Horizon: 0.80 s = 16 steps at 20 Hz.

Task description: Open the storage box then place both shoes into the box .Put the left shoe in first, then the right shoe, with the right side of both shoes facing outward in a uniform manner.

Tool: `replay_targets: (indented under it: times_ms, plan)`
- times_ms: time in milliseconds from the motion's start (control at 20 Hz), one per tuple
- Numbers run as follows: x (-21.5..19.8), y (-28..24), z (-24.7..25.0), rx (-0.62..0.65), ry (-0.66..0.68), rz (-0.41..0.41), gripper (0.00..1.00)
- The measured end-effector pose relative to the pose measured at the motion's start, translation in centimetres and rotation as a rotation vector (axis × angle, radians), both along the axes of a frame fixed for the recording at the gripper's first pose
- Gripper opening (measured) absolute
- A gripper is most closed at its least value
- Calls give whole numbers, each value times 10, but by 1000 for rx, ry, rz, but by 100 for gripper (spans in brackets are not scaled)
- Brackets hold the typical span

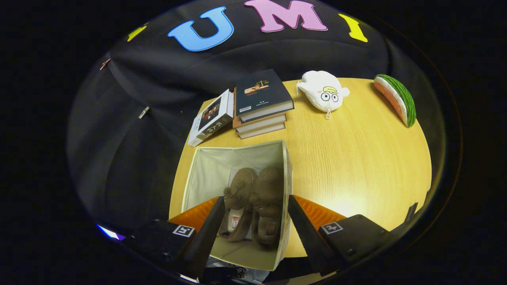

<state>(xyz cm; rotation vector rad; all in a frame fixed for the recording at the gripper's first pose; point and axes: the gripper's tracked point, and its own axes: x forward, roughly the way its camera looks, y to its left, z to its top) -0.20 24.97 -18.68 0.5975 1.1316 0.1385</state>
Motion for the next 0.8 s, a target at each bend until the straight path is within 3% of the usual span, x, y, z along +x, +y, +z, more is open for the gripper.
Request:
replay_targets:
  times_ms: [350, 800]
  plan:
    - [9, -61, -2, -67, -69, -53, 99]
    - [24, -180, 6, -293, -301, -102, 99]
